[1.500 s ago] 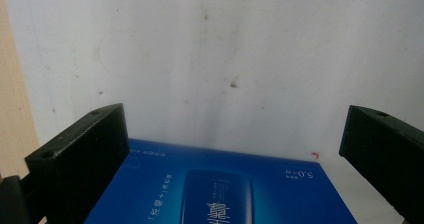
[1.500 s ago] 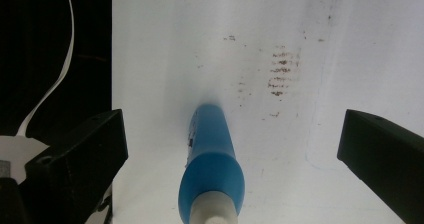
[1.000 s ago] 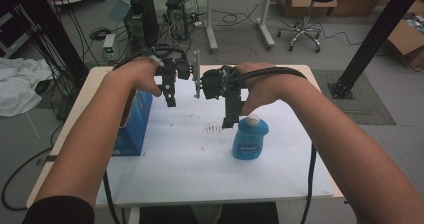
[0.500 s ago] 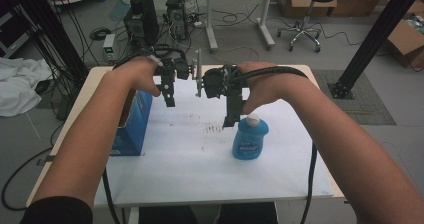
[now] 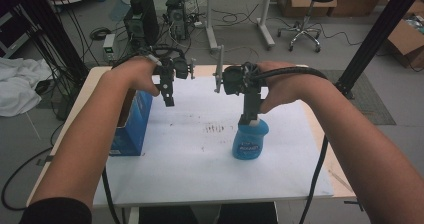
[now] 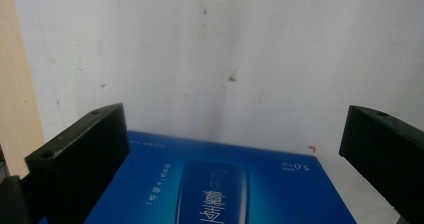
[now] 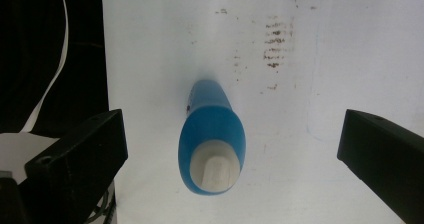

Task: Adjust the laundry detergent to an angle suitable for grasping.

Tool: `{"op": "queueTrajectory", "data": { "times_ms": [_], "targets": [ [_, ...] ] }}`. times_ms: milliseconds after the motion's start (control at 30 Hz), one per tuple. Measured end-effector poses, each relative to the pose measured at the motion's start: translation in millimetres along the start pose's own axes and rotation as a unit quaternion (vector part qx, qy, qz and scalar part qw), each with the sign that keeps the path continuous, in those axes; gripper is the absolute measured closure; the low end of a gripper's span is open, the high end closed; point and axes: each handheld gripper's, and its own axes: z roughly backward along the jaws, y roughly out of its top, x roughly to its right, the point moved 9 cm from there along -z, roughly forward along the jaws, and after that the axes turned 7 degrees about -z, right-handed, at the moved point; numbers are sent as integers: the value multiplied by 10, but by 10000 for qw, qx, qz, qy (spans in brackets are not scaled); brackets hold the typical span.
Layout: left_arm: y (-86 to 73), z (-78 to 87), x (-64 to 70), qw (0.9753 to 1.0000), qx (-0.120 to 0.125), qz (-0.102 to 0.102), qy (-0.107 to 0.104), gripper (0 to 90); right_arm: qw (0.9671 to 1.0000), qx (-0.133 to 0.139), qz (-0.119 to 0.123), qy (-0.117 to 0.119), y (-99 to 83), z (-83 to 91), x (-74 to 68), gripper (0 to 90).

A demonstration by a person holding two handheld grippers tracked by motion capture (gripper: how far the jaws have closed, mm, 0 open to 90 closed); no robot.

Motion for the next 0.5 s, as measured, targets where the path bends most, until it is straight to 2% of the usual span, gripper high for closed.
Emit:
{"op": "queueTrajectory", "data": {
  "times_ms": [500],
  "targets": [
    [7, 9, 8, 10000, -11, -12, 40, 1, 9997, -7, -227, 68, -313, -44, 7, 0]
  ]
}}
